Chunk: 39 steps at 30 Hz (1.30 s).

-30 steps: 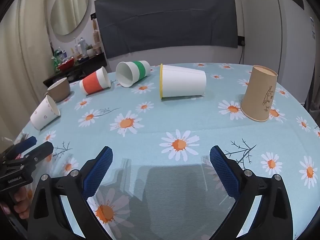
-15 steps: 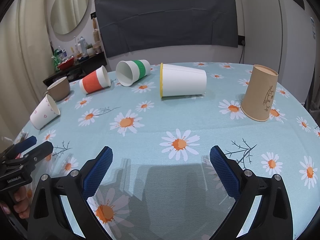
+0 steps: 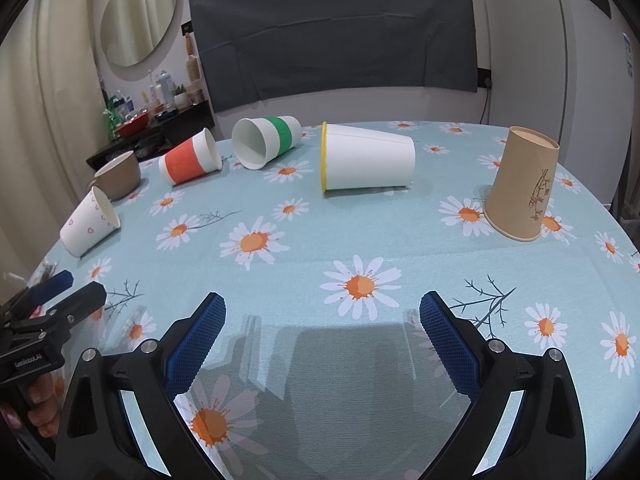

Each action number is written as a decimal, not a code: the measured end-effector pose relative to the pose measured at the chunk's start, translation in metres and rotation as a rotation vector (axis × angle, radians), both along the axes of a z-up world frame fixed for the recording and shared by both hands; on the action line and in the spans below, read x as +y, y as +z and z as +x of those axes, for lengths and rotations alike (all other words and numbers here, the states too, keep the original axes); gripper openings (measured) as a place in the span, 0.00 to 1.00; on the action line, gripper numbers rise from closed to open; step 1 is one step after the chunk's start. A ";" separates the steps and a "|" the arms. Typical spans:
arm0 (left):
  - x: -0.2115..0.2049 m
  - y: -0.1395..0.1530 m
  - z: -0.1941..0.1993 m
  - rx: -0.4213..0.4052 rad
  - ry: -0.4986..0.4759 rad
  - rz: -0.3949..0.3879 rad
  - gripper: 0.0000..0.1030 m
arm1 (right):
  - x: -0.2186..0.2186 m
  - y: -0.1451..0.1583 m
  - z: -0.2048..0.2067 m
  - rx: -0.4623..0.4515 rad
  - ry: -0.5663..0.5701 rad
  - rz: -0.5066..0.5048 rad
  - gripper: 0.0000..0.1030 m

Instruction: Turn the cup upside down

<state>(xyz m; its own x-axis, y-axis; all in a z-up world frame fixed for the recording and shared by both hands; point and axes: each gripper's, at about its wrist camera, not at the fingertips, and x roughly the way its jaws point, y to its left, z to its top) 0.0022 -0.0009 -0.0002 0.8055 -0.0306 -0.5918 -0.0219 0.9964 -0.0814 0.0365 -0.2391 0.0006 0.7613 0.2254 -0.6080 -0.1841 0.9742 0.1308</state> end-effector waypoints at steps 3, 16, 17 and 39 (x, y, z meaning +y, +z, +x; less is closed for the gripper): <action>0.000 0.000 0.000 -0.001 0.000 -0.001 0.94 | 0.000 0.000 0.000 0.000 0.000 0.000 0.91; 0.000 0.000 0.000 -0.002 -0.001 -0.002 0.94 | 0.000 0.001 0.001 0.001 0.001 -0.001 0.91; 0.000 0.001 0.000 -0.002 -0.002 -0.002 0.94 | 0.000 0.001 0.001 0.002 0.001 -0.001 0.91; 0.000 0.001 -0.001 -0.014 -0.015 -0.006 0.94 | -0.001 -0.001 0.002 0.025 -0.033 -0.010 0.91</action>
<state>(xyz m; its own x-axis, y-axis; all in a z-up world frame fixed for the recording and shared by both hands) 0.0007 -0.0010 0.0011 0.8133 -0.0462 -0.5800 -0.0061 0.9961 -0.0879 0.0385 -0.2399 -0.0005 0.7525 0.1937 -0.6294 -0.1481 0.9811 0.1248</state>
